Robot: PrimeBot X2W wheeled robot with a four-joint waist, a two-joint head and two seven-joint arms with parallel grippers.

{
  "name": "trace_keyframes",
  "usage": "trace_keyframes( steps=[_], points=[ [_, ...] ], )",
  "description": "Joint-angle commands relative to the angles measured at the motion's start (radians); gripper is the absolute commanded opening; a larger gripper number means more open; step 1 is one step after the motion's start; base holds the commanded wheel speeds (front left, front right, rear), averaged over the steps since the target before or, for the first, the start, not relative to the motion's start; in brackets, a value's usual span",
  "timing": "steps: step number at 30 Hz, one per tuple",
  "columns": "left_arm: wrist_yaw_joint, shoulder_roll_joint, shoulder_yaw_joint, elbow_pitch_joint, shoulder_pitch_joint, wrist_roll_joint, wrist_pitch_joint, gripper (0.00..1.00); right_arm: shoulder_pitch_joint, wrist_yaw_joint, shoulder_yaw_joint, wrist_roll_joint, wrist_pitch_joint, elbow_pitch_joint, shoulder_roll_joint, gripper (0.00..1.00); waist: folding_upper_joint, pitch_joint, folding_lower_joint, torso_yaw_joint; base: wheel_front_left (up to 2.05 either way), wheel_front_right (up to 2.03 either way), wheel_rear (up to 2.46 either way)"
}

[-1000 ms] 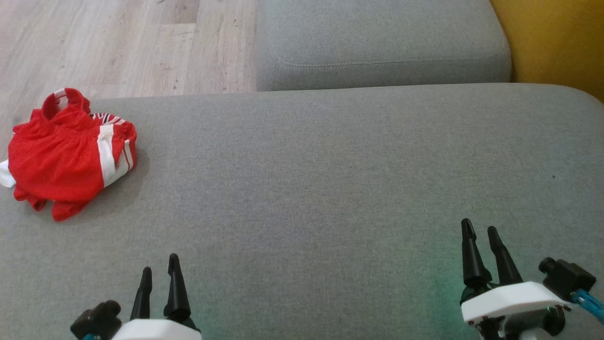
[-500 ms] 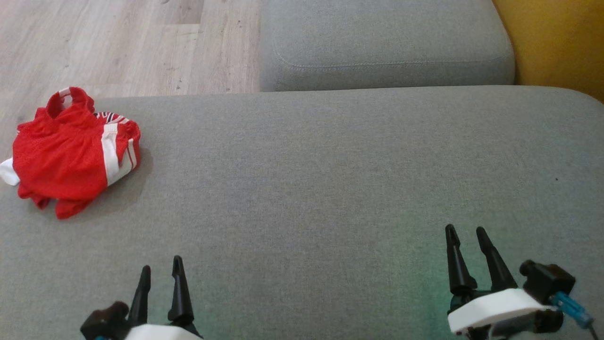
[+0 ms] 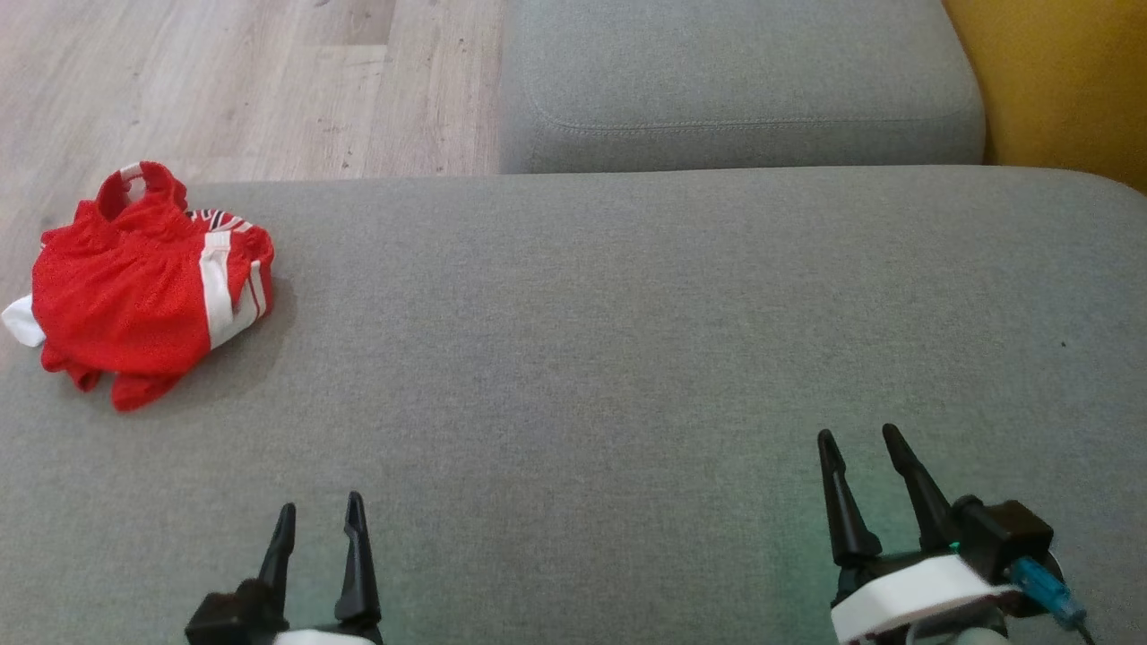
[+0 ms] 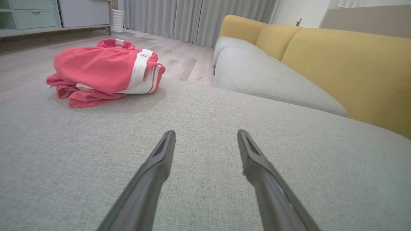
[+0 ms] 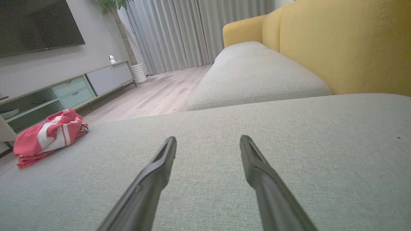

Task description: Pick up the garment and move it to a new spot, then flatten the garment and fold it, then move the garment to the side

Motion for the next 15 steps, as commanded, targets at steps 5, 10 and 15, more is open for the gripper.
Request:
trace_keyframes(
  steps=[5,10,15],
  points=[
    [0.011,0.015,0.014,-0.037,-0.009,0.056,-0.021,1.00,-0.013,0.007,0.035,-0.081,-0.029,-0.042,-0.010,1.00,0.0000,0.001,0.0000,0.003,0.00,0.00,0.00],
    [0.018,0.019,0.007,-0.037,-0.002,0.104,-0.031,1.00,-0.009,0.008,0.045,-0.152,-0.047,-0.042,-0.010,1.00,0.0000,0.002,0.0000,0.006,0.00,0.00,0.00],
    [0.027,0.022,-0.003,-0.041,0.002,0.142,-0.038,1.00,-0.008,0.008,0.052,-0.200,-0.059,-0.042,-0.010,1.00,0.0000,0.005,0.0000,0.008,0.00,0.00,0.00]
  ],
)
